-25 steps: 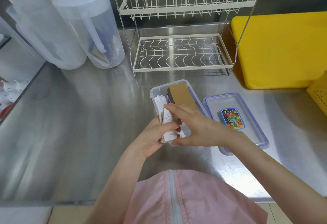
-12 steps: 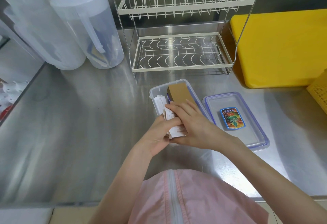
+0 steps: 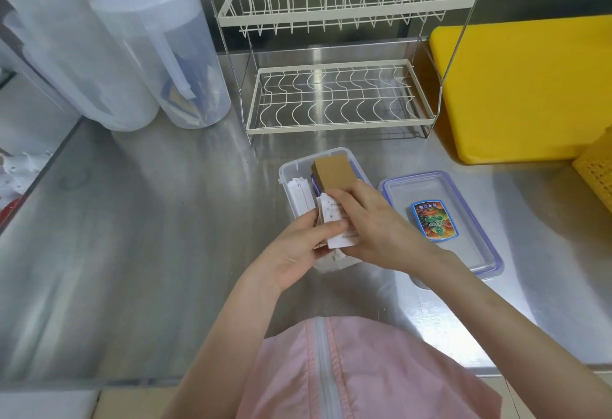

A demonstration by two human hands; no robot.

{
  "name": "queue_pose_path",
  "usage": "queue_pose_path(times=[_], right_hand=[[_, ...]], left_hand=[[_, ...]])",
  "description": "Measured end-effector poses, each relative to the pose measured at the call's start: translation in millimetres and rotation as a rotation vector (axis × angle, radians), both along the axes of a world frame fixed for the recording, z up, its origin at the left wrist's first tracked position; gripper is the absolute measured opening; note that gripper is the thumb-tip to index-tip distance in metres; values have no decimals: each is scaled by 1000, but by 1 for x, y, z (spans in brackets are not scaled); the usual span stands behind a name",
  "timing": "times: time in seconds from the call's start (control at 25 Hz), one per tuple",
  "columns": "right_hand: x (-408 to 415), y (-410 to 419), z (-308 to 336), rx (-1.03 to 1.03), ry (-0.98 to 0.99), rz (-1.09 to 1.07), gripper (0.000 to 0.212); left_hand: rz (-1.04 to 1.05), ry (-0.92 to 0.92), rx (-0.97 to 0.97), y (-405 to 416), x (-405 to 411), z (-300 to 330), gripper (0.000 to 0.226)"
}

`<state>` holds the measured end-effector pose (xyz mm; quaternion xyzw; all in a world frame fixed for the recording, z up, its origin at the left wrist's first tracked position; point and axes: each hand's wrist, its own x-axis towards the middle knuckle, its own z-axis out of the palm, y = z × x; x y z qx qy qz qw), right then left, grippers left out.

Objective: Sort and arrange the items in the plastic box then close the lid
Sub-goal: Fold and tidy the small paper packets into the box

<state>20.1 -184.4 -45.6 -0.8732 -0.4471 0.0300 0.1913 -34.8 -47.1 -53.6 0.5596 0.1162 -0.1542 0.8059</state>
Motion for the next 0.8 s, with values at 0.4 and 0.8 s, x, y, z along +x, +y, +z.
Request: queue_pose_path(times=[0.4,0.8], right_hand=[[19,-20,5,114,585,-162,49],[38,-32,-16,64,518,-463,30]], left_hand=[[-17,78,431,-2,6,1,29],[23,186,566,-19,32,-22,43]])
